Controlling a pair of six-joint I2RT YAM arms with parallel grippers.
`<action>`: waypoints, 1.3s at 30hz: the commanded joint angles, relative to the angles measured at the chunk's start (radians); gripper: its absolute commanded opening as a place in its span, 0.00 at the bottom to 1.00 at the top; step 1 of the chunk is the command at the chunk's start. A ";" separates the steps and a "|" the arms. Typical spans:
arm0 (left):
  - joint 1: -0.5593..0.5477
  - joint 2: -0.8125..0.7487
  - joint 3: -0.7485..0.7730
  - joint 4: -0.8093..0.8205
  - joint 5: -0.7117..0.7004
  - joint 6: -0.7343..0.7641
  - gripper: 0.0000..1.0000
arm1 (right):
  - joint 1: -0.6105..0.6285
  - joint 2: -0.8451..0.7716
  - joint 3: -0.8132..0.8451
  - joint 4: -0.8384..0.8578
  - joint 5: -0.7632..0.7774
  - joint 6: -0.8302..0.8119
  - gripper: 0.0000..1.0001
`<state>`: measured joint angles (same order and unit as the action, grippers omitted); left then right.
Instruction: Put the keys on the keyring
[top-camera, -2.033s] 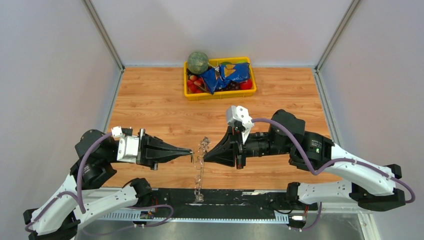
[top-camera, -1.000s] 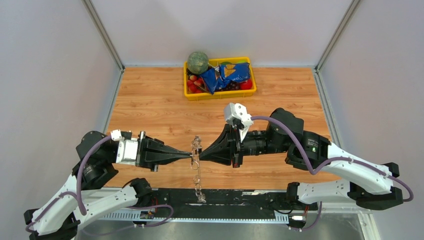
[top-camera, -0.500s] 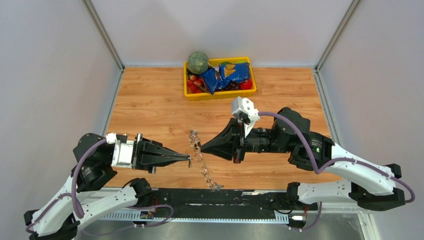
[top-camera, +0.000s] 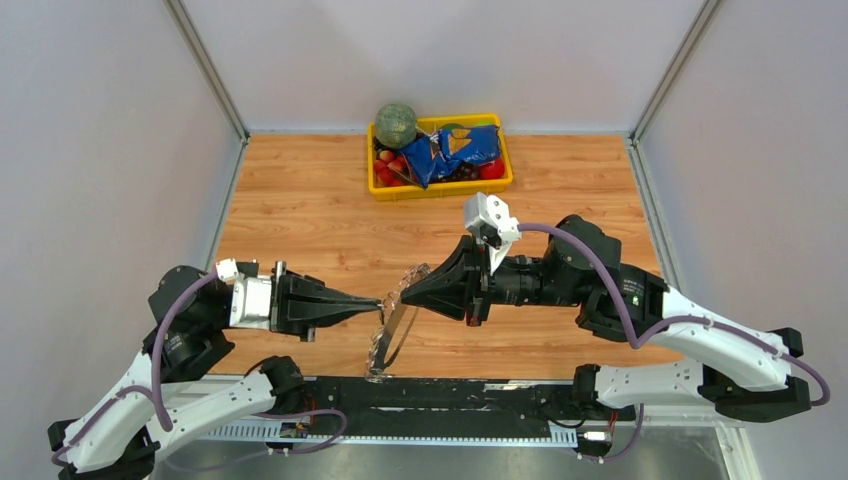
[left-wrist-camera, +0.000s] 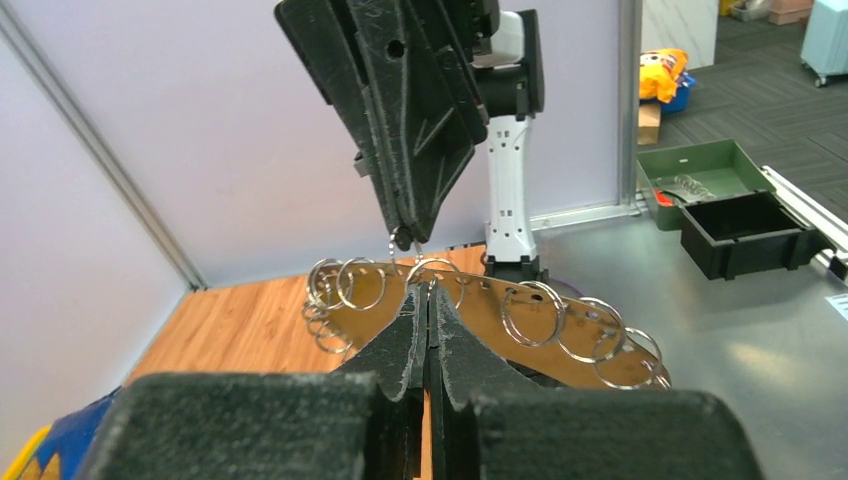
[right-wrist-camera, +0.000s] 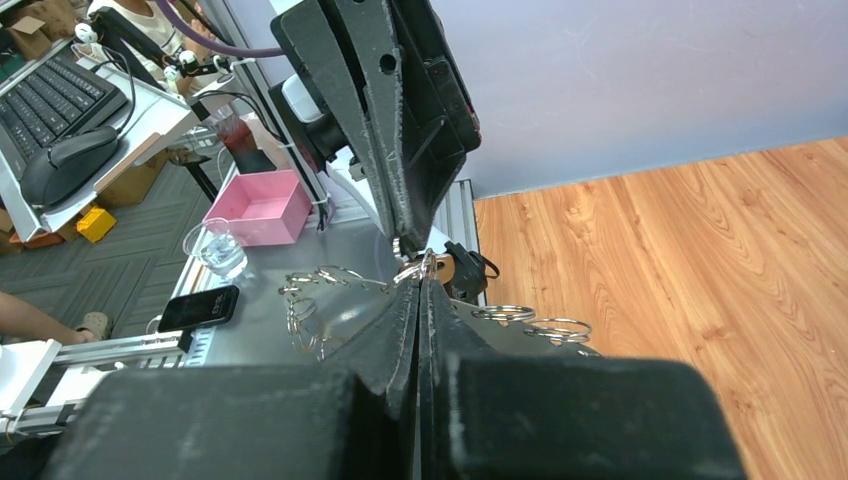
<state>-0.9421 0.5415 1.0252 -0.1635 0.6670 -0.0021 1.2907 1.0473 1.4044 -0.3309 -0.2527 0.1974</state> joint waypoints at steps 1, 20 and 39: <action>-0.002 0.002 -0.007 -0.029 -0.098 -0.012 0.01 | -0.002 -0.036 -0.015 0.076 0.009 -0.003 0.00; -0.002 0.048 -0.218 -0.003 -0.290 -0.130 0.00 | -0.002 -0.188 -0.175 0.031 0.105 -0.039 0.00; -0.002 0.321 -0.536 0.321 -0.426 -0.318 0.00 | -0.002 -0.285 -0.285 -0.044 0.162 -0.056 0.00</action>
<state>-0.9421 0.8181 0.5255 0.0174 0.2626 -0.2401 1.2907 0.7918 1.1210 -0.4026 -0.1093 0.1551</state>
